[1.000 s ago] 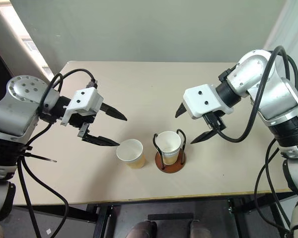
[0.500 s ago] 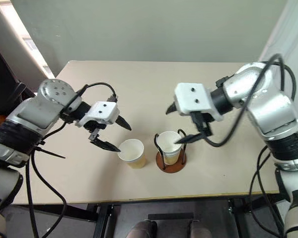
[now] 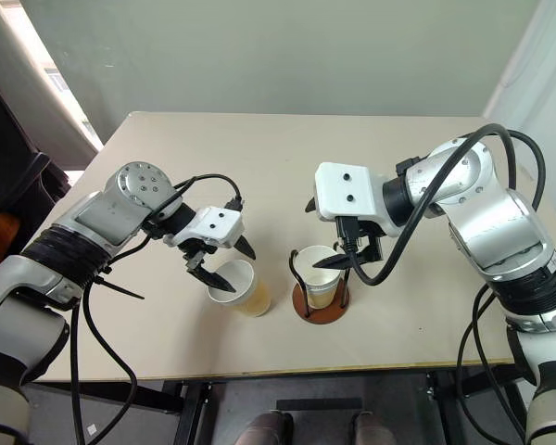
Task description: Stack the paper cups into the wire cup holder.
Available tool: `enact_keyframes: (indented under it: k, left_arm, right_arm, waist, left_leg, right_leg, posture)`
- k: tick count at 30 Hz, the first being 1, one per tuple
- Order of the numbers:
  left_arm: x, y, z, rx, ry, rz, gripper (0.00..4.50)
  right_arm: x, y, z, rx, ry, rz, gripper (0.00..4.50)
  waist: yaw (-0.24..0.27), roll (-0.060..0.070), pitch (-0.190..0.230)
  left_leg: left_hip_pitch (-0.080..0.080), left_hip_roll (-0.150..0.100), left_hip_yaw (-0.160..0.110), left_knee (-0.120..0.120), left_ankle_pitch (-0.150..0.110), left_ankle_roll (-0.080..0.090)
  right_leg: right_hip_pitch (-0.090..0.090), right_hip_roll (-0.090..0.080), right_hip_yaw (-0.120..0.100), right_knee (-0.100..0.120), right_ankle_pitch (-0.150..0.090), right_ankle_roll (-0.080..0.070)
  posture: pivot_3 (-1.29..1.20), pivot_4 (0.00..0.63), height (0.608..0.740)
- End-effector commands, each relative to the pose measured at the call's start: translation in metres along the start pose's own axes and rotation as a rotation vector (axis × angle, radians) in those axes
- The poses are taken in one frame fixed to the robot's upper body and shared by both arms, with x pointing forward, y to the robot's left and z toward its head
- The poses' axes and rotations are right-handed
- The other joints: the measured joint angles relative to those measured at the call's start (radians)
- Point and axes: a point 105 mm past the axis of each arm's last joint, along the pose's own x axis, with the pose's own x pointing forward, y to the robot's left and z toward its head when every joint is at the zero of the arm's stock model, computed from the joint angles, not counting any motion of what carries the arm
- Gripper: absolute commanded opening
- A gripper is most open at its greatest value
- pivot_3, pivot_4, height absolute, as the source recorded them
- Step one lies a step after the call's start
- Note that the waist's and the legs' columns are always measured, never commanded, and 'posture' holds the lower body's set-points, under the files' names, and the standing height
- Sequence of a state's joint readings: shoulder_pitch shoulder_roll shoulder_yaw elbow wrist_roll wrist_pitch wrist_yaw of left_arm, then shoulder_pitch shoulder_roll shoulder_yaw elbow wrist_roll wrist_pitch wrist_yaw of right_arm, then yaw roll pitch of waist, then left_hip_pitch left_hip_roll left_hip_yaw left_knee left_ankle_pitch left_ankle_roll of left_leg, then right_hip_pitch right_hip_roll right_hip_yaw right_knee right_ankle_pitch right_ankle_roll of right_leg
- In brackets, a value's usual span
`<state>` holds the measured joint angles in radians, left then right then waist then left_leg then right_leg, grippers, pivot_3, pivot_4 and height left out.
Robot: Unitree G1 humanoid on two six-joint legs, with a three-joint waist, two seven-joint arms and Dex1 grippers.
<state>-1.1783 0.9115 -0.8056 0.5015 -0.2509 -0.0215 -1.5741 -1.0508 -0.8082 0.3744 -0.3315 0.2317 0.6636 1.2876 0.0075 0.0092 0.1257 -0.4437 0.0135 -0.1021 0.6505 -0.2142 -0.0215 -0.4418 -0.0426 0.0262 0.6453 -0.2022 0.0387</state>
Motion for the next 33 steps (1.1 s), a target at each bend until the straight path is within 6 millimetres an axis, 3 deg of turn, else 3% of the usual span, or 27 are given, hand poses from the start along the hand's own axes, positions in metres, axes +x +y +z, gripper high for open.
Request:
enact_keyframes:
  k: [1, 7, 10, 13, 17, 24, 26, 29, 33]
  left_arm:
    - [-0.011, -0.003, 0.012, 0.050, -0.011, -0.026, 2.20]
    - [-0.017, -0.003, 0.018, 0.058, -0.026, -0.029, 0.02]
    - [-0.024, -0.001, 0.028, 0.078, -0.054, -0.023, 0.02]
    - [-0.041, 0.007, 0.044, 0.117, -0.081, 0.008, 0.02]
    - [-0.063, 0.014, 0.065, 0.185, -0.094, 0.048, 0.02]
    - [-0.097, 0.031, 0.128, 0.327, -0.190, 0.109, 0.02]
    - [-0.100, 0.038, 0.149, 0.358, -0.232, 0.117, 0.02]
    - [-0.098, 0.045, 0.164, 0.397, -0.241, 0.117, 0.02]
    - [-0.083, 0.049, 0.184, 0.457, -0.232, 0.070, 0.02]
  right_arm:
    - [-0.013, -0.002, 0.008, -0.060, -0.006, -0.036, 4.50]
    - [-0.033, 0.010, 0.002, -0.049, 0.002, 0.027, 4.50]
    - [-0.048, 0.017, -0.006, 0.012, 0.006, 0.040, 4.50]
    - [-0.066, 0.014, -0.016, 0.115, -0.009, -0.057, 4.50]
    - [-0.089, 0.024, -0.023, 0.207, -0.028, -0.125, 4.50]
    - [-0.123, 0.049, -0.024, 0.301, -0.085, -0.213, 4.50]
    - [-0.132, 0.054, -0.023, 0.329, -0.103, -0.253, 4.50]
    - [-0.137, 0.060, -0.021, 0.354, -0.109, -0.277, 4.50]
    - [-0.137, 0.066, -0.017, 0.371, -0.104, -0.290, 4.50]
  waist:
    - [0.000, 0.000, 0.000]
    - [0.006, 0.000, 0.000]
    - [0.009, 0.000, 0.000]
    - [0.013, 0.000, 0.000]
    - [0.019, 0.000, 0.000]
    - [0.025, -0.001, 0.001]
    - [0.031, -0.001, 0.001]
    - [0.032, -0.001, 0.001]
    - [0.027, 0.000, 0.002]
  left_leg:
    - [0.000, 0.000, 0.000, 0.000, 0.000, 0.000]
    - [-0.001, 0.000, 0.000, 0.002, 0.000, 0.000]
    - [-0.003, 0.000, 0.000, 0.004, 0.000, 0.001]
    - [-0.007, 0.000, 0.000, 0.010, 0.000, 0.001]
    - [-0.010, -0.001, 0.000, 0.014, -0.001, 0.002]
    - [-0.011, -0.002, 0.004, 0.015, -0.003, 0.003]
    - [-0.011, -0.004, 0.003, 0.015, -0.003, 0.003]
    - [-0.010, -0.007, 0.006, 0.016, -0.003, 0.001]
    - [-0.011, -0.012, 0.009, 0.017, -0.003, 0.003]
  right_leg:
    - [0.000, 0.000, 0.000, 0.000, 0.000, 0.000]
    - [0.000, 0.000, 0.000, 0.000, 0.001, 0.001]
    - [0.000, 0.000, 0.000, -0.001, 0.001, 0.001]
    - [0.000, 0.001, 0.000, 0.000, 0.001, 0.003]
    - [0.000, 0.000, 0.001, -0.003, 0.003, 0.007]
    - [0.000, -0.002, 0.004, -0.004, 0.001, 0.012]
    - [0.001, -0.003, 0.004, -0.004, 0.000, 0.015]
    - [0.001, -0.006, 0.005, -0.003, -0.001, 0.019]
    - [0.002, -0.011, 0.006, -0.002, -0.004, 0.026]
  posture:
    - [0.00, 0.150, 0.740]
    - [0.00, 0.150, 0.740]
    - [0.00, 0.150, 0.740]
    - [0.00, 0.150, 0.740]
    - [0.00, 0.150, 0.740]
    - [0.00, 0.150, 0.740]
    - [0.00, 0.150, 0.740]
    - [0.00, 0.150, 0.740]
    - [0.00, 0.150, 0.740]
